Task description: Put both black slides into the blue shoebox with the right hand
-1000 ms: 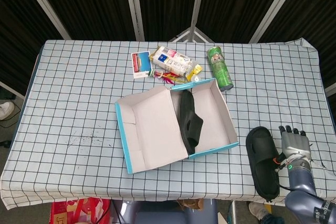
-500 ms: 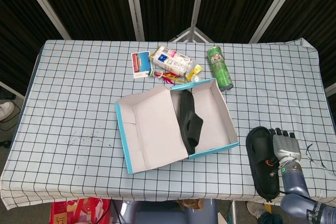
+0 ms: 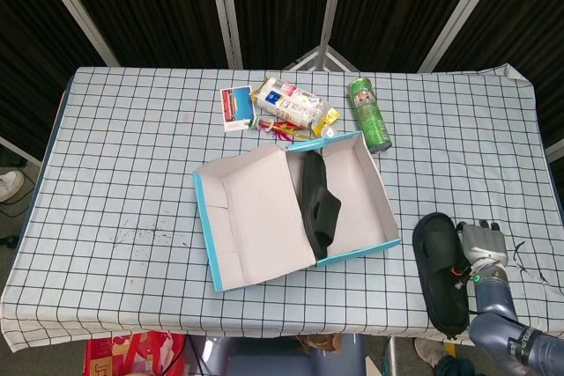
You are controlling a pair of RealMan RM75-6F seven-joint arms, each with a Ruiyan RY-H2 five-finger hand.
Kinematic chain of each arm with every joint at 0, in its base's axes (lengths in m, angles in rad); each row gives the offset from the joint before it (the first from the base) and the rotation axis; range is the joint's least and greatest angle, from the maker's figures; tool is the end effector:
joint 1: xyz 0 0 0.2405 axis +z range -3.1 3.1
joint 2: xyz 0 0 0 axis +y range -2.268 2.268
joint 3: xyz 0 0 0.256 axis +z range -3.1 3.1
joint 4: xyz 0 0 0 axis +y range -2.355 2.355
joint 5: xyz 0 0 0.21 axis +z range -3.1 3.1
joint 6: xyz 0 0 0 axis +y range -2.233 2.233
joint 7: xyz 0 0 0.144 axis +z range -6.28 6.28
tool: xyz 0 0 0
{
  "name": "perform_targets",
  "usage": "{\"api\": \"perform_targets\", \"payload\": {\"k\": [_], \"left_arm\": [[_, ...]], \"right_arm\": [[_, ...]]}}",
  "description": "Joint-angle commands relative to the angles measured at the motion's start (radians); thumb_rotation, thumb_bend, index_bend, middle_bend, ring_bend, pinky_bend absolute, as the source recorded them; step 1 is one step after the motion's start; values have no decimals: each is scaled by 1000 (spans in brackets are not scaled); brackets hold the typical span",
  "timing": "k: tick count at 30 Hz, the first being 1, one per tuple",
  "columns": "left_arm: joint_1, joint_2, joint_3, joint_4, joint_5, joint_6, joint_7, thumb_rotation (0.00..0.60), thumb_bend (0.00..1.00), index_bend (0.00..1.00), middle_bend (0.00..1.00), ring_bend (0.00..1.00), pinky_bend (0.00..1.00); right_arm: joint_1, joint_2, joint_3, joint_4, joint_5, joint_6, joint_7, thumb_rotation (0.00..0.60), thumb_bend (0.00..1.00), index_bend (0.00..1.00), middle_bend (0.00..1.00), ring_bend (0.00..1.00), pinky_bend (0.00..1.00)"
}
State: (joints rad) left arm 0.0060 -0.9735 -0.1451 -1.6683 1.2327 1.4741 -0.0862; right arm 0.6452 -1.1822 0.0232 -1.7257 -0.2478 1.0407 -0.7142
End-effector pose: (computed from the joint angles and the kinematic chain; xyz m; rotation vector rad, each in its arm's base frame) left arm -0.3494 0.1646 0.2289 -1.0475 -0.9715 -0.7895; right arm -0.3125 -0.2820 0.0910 1.3644 -1.2783 0.0912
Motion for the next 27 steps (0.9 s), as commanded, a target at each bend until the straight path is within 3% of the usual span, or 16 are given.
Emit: {"api": "perform_targets", "payload": {"k": [1,9,17,20,27], "left_arm": [[0,0,1,-2,1,0,1,600,373,101,5,0,92],[4,3,2,-4,6,7,-7,600,373,104,5,0,92],[6,7,2,1,9,6,-26,600,373,106,5,0,92],[6,7,2,0,10,5,-25,600,373,106,5,0,92],[6,6,1,0,7,6,-20,600,374,108,5,0,92]], "right_arm": [[-8,25,10,-23,-28,15,26,600,175,418,405,164,0],[-21,110,35,-100,-84,24,87,600,175,568,518,246,0],[-17,203,53,-168,-68,2,121,600,176,590,518,246,0],[-3,219,44,-172,-34,-29,108,600,175,532,447,196,0],[42,237,-8,-166,41,-101,41,600,175,210,156,38,0]]}}
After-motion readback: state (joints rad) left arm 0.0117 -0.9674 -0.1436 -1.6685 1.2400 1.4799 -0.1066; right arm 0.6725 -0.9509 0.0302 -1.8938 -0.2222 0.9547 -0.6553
